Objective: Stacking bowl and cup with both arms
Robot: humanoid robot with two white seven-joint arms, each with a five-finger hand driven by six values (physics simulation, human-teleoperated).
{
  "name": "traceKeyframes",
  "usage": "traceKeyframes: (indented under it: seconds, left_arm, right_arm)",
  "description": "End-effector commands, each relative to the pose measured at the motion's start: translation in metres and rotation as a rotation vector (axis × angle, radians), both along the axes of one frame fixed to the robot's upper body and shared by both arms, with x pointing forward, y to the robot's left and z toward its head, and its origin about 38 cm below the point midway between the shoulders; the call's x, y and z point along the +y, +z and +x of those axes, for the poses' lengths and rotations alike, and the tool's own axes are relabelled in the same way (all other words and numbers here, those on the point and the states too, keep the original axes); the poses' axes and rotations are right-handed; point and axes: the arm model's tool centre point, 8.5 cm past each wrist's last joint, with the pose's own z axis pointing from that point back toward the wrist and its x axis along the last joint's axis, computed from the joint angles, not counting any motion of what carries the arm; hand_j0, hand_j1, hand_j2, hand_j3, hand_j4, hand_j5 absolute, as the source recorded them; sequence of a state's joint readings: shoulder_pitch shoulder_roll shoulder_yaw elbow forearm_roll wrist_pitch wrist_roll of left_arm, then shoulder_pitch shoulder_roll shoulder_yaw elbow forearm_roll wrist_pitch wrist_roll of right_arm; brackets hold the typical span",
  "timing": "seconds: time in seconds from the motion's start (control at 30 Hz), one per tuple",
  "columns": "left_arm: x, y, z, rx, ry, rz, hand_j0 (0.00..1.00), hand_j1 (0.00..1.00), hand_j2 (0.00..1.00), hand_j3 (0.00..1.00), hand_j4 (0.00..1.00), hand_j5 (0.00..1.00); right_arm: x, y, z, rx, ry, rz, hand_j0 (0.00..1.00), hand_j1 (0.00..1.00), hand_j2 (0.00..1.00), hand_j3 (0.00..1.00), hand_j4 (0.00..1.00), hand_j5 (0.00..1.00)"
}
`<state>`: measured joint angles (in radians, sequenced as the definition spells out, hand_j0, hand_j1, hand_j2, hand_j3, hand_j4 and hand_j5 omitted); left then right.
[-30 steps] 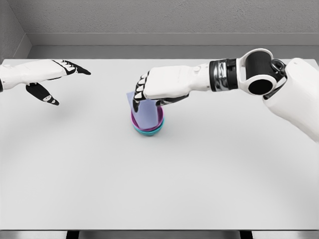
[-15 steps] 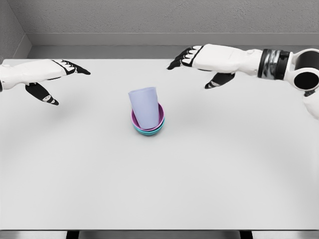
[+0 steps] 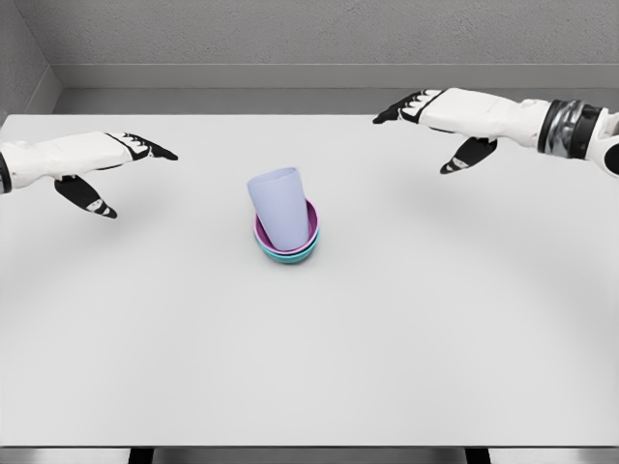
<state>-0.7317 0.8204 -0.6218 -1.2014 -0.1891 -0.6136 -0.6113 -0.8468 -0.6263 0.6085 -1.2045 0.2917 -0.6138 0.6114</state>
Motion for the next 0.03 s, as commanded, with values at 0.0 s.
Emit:
traceKeyframes:
  seconds: [0.0]
  left_arm:
    - [0.0003,0.0005,0.0002,0.001,0.003,-0.007,1.00,1.00,1.00,1.00,1.00,1.00]
  right_arm:
    - [-0.0030,-0.0009,0.0011,0.007,-0.011,0.006,1.00,1.00,1.00,1.00,1.00,1.00]
